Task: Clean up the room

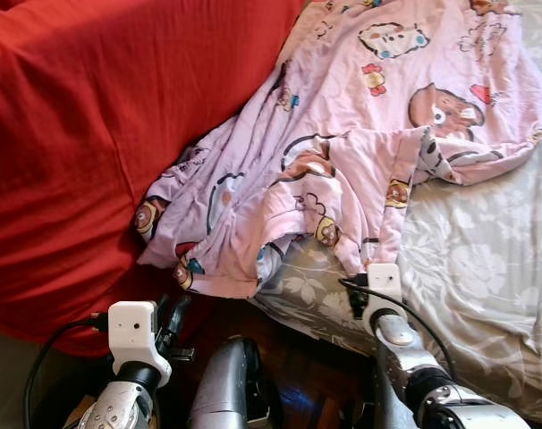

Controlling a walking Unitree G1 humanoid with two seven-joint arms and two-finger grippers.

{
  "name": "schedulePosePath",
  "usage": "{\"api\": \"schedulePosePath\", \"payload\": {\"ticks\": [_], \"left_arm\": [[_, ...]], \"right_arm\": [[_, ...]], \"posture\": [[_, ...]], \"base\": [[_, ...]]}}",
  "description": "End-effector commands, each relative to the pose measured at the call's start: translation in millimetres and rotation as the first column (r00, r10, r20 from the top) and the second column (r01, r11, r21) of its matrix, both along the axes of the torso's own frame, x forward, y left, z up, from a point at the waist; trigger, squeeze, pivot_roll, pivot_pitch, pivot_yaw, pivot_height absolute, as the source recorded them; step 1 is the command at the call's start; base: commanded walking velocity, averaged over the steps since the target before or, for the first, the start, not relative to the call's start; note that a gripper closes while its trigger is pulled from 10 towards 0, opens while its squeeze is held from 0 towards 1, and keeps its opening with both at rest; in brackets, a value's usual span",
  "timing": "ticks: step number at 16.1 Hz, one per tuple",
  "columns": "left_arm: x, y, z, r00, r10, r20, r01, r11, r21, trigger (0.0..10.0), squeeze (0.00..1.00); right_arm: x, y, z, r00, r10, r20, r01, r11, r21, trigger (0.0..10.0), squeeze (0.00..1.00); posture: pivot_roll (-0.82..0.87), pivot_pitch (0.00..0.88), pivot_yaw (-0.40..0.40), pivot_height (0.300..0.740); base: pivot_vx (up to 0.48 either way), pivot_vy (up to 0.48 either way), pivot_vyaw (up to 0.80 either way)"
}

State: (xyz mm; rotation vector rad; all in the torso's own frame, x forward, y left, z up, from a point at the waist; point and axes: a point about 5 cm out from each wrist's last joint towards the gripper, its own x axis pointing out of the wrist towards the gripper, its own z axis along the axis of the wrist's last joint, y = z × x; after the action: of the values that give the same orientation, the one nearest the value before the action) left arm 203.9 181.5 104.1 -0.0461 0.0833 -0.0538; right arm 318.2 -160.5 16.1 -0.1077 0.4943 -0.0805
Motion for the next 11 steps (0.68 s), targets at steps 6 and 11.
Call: {"api": "schedulePosePath", "payload": {"ticks": [6, 11], "left_arm": [[-7.4, 2.0, -3.8, 0.999, 0.019, -0.031, -0.019, 1.000, -0.003, 10.0, 0.00], [-10.4, 2.8, -5.6, 0.999, 0.023, -0.041, -0.023, 1.000, -0.003, 10.0, 0.00]], "right_arm": [[-12.0, -4.3, -14.0, 0.996, -0.036, -0.079, 0.036, 0.999, -0.007, 0.0, 0.00], [-15.4, -3.5, -17.6, 0.995, -0.031, -0.094, 0.030, 1.000, -0.006, 0.0, 0.00]], "posture": [[0.27, 0.278, 0.084, 0.613], [0.27, 0.289, 0.085, 0.613]], "base": [[0.000, 0.000, 0.00], [0.000, 0.000, 0.00]]}}
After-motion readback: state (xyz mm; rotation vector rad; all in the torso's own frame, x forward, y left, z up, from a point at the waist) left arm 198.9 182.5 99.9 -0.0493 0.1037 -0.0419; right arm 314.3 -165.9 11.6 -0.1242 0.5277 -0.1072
